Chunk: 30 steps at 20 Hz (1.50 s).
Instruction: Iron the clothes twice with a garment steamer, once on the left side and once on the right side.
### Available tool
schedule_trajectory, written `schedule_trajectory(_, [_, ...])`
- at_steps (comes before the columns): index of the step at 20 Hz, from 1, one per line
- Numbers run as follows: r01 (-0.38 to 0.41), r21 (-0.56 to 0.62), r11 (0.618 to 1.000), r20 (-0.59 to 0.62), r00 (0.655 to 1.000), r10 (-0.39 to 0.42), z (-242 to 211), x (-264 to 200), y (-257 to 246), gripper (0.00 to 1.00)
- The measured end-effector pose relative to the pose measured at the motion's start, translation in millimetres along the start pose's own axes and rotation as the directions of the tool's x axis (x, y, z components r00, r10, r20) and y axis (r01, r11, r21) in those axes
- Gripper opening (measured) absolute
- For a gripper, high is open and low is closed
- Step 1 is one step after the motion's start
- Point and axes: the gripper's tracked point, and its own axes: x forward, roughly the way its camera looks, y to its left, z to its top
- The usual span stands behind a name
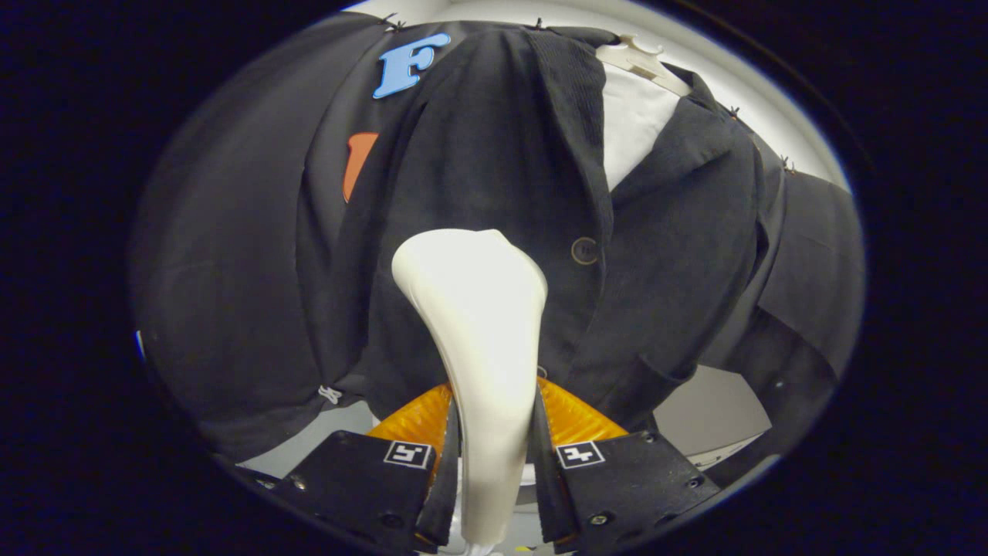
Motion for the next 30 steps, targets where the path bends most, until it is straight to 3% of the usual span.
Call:
schedule_trajectory(22, [-0.082, -0.063, 0.995, -0.215, 0.974, 0.066, -163, 40, 46, 0.45])
schedule_trajectory(30, [-0.101, -0.046, 0.994, -0.258, 0.962, 0.086, -182, 46, 52, 0.45])
